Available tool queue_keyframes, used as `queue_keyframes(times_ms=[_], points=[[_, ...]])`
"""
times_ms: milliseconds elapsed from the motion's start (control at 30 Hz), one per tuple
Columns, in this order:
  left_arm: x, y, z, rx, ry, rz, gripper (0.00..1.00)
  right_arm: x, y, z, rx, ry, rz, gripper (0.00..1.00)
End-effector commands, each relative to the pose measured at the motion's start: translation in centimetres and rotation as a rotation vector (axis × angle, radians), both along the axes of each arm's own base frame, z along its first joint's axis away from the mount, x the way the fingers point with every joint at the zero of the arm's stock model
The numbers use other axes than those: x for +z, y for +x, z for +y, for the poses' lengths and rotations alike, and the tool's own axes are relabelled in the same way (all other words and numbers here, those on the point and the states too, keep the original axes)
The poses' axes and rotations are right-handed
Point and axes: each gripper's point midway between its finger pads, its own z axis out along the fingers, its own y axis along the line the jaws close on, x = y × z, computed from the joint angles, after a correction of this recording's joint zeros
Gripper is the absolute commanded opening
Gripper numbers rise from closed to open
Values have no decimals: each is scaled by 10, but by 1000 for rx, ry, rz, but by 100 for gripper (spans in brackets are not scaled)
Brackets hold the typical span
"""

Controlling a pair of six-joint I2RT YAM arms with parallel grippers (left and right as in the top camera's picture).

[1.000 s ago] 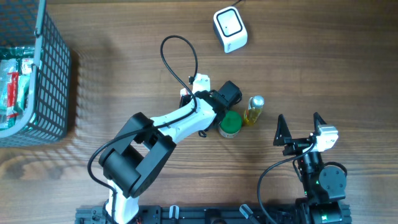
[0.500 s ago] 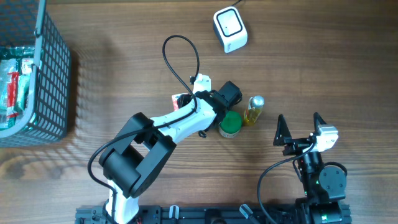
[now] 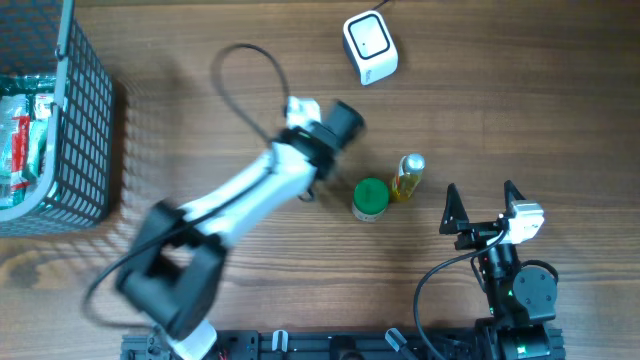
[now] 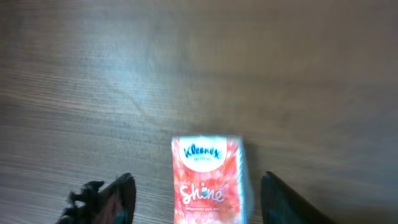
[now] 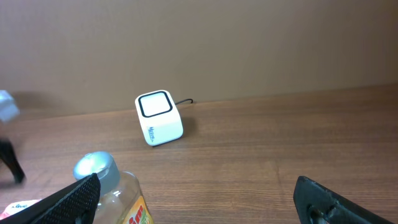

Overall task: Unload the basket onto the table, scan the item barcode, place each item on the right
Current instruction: 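Lower the Kleenex pack onto the table left of the green jar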

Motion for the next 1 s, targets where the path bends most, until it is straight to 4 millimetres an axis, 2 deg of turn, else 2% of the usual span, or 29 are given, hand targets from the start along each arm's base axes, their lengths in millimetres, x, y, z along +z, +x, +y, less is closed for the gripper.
queue_keyframes(times_ms=[0,67,167,333,467,800,967], points=[[36,3,-4,7,-405,87,51,0,0,1,10,13,-1,100],[31,-1,9,35,-495,165,48,0,0,1,10,13,-1,100],[11,-8,28,86,-564,246,31,0,0,1,10,14,-1,100],[-23,-24,31,15,-613,315,33,0,0,2,10,13,-1,100],[-40,-31,32,11,-611,318,25,0,0,2,10,14,-1,100],[-53,-29,31,5,-617,279,26,0,0,1,10,13,-1,100],[-57,-26,41,31,-566,259,25,0,0,1,10,13,-1,100]])
